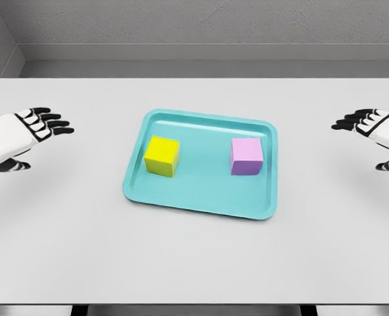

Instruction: Push two cubes

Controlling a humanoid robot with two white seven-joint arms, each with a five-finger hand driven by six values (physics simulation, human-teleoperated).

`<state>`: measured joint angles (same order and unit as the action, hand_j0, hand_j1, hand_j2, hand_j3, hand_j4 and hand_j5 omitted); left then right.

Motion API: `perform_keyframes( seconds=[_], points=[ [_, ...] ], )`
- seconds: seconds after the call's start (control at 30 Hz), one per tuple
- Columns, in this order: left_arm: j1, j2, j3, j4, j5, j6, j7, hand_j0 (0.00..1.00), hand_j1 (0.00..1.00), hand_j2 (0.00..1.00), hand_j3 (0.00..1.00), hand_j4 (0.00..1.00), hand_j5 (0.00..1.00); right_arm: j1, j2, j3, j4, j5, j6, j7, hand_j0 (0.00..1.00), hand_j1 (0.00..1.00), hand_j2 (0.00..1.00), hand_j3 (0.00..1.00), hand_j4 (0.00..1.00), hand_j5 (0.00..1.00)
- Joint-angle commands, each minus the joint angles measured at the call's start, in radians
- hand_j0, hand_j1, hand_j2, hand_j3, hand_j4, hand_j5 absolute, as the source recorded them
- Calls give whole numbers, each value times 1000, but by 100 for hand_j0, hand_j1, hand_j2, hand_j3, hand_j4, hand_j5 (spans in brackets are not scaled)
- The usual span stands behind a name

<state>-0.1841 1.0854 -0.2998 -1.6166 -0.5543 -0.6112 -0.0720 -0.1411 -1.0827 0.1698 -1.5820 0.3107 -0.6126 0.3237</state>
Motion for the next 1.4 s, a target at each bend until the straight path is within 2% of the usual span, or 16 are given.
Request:
perform_keyframes(
  seconds=[0.0,0.2,0.3,0.33,0.43,0.5,0.57,0.63,0.7,0.73,0.77,0.9,0.97,1.1,1.2,1.37],
  points=[
    [0,1,-7,-3,4,0,-5,100,100,100,100,100,100,0,-16,4,-15,-4,2,0,100,100,100,100,100,100],
    [-3,-1,-7,-12,1,0,-37,100,100,100,100,100,100,0,-3,1,-90,-25,2,-11,100,100,100,100,100,100],
    [-5,-1,-7,-11,-1,0,-84,100,100,100,100,100,100,-95,-11,16,-78,24,2,57,99,99,99,99,99,99],
    [-6,-2,-7,-11,-9,0,-103,100,100,100,100,100,100,-147,1,63,-36,25,2,98,94,94,94,94,94,94],
    [-21,-24,-7,-2,-75,0,-135,100,100,100,100,100,100,-406,-13,382,39,28,2,106,91,91,91,91,91,91],
    [-44,-59,-9,3,-119,0,-135,100,100,100,100,100,100,-488,-17,496,51,36,2,107,90,90,90,90,90,90],
    [-75,-117,-9,6,-179,0,-138,100,100,100,100,100,100,-620,-9,637,114,56,2,107,84,84,84,84,84,84],
    [-101,-147,-12,23,-205,0,-138,100,100,100,100,100,100,-696,-17,724,128,60,2,107,81,81,81,81,81,81],
    [-190,-168,-88,64,-231,0,-138,100,100,100,100,100,100,-698,-14,737,132,65,2,118,76,76,76,76,76,76],
    [-225,-170,-120,84,-231,0,-138,100,100,100,100,100,100,-699,-8,735,132,70,2,178,67,67,67,67,67,67],
    [-245,-170,-137,86,-236,0,-138,98,98,98,98,98,98,-703,-5,732,140,68,2,195,66,66,66,66,66,66],
    [-258,-171,-148,84,-240,0,-138,78,78,78,78,78,78,-704,0,720,137,67,2,196,64,64,64,64,64,64],
    [-281,-171,-183,84,-249,0,-140,70,70,70,70,70,70,-703,14,728,142,71,2,198,63,63,63,63,63,63],
    [-284,-171,-197,84,-253,0,-138,68,68,68,68,68,68,-696,102,725,183,93,2,198,62,62,62,62,62,62],
    [-311,-171,-240,86,-253,0,-138,68,68,68,68,68,68,-695,164,717,223,93,2,198,61,61,61,61,61,61],
    [-331,-170,-254,73,-253,0,-147,68,68,68,68,68,68,-698,178,685,212,90,2,198,60,60,60,60,60,60]
  ],
)
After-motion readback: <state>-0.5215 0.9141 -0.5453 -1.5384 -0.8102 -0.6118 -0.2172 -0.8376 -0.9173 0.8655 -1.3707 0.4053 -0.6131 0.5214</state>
